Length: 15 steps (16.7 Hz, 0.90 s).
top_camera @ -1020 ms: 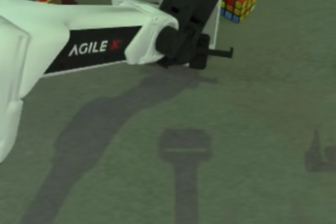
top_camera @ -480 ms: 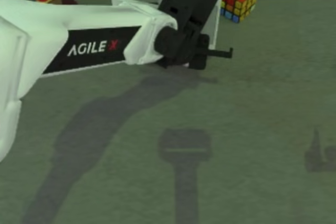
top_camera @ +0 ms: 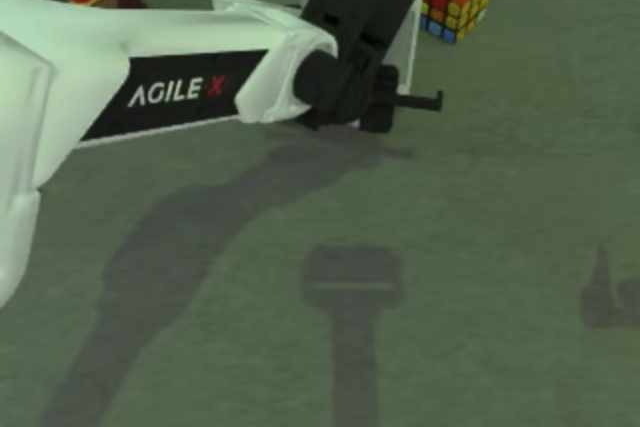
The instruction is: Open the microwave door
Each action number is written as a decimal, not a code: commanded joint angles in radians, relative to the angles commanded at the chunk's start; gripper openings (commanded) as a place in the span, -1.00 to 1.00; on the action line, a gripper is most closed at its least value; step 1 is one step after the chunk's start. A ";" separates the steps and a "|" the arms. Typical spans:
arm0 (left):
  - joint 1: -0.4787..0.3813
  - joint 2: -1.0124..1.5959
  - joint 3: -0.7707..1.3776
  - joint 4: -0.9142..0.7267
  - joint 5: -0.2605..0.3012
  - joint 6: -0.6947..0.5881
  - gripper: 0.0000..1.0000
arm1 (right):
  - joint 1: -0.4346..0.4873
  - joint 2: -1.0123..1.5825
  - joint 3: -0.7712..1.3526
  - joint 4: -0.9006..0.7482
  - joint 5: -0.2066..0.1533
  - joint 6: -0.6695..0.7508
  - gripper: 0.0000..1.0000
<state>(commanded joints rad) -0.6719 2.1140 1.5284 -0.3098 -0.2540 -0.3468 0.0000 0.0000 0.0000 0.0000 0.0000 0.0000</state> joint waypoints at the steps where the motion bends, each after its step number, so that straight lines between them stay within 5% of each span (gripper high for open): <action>1: 0.000 0.000 0.000 0.000 0.000 0.000 -1.00 | 0.000 0.000 0.000 0.000 0.000 0.000 1.00; 15: 0.007 -0.036 -0.049 0.033 0.036 0.043 -1.00 | 0.000 0.000 0.000 0.000 0.000 0.000 1.00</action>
<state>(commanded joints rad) -0.6644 2.0782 1.4797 -0.2764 -0.2183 -0.3043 0.0000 0.0000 0.0000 0.0000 0.0000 0.0000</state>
